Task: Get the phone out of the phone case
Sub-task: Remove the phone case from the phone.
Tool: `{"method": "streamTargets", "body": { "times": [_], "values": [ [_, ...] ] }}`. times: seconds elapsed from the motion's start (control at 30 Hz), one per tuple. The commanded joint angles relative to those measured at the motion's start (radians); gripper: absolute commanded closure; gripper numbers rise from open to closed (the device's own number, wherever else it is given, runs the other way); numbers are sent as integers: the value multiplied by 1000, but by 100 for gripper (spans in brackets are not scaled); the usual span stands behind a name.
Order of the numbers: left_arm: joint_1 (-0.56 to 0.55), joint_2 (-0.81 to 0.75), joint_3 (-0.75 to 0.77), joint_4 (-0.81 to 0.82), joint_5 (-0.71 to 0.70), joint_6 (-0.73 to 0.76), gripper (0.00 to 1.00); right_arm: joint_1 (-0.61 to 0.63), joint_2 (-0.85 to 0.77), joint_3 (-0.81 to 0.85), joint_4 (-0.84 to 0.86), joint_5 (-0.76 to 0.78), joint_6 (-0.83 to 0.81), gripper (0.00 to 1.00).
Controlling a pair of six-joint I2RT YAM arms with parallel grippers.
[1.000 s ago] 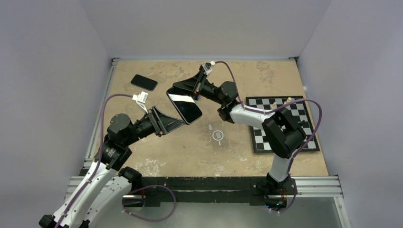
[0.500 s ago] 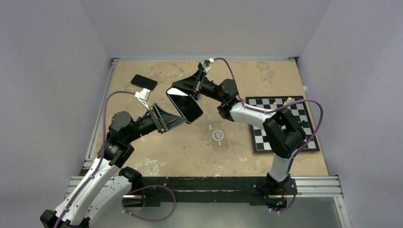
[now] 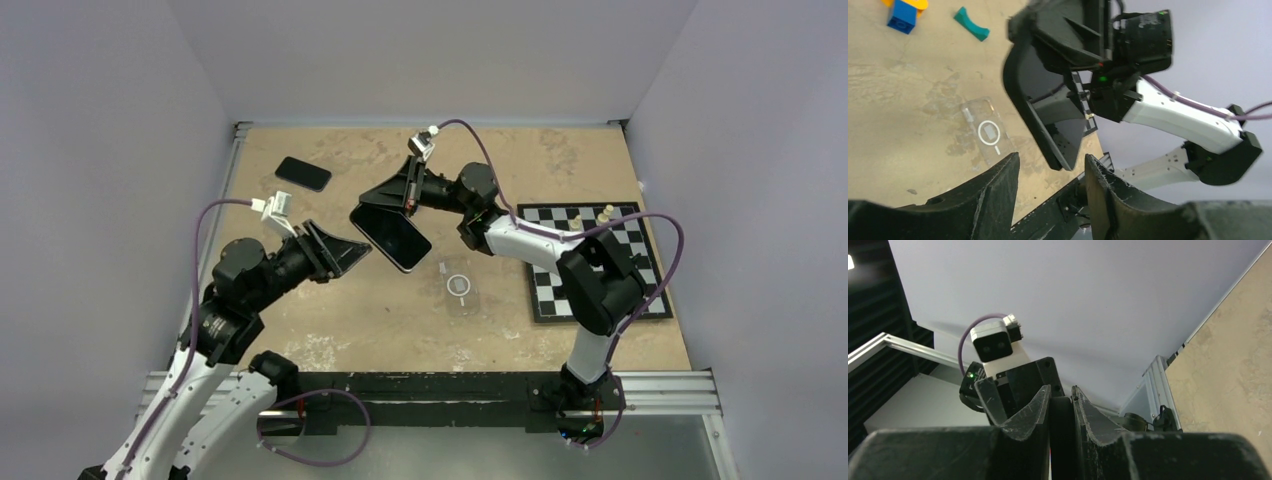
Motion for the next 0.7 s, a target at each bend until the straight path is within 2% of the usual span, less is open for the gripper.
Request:
{"method": "streamTargets", "body": {
  "times": [0.0,0.13,0.23,0.43,0.67],
  "values": [
    [20,53,33,-1,-69,31,50,-3,-113,12,26,-31,-53,100],
    [30,64,19,30,-103,23,58,-3,-122,8,32,-42,-50,100],
    [41,63,-10,112,-76,2,59,-2,-121,4,52,-52,-35,100],
    [49,71,-36,243,45,-18,50,-2,-125,2,44,-69,-45,100],
    [49,-2,-64,228,37,-57,44,-3,-113,15,48,-84,-43,100]
  ]
}}
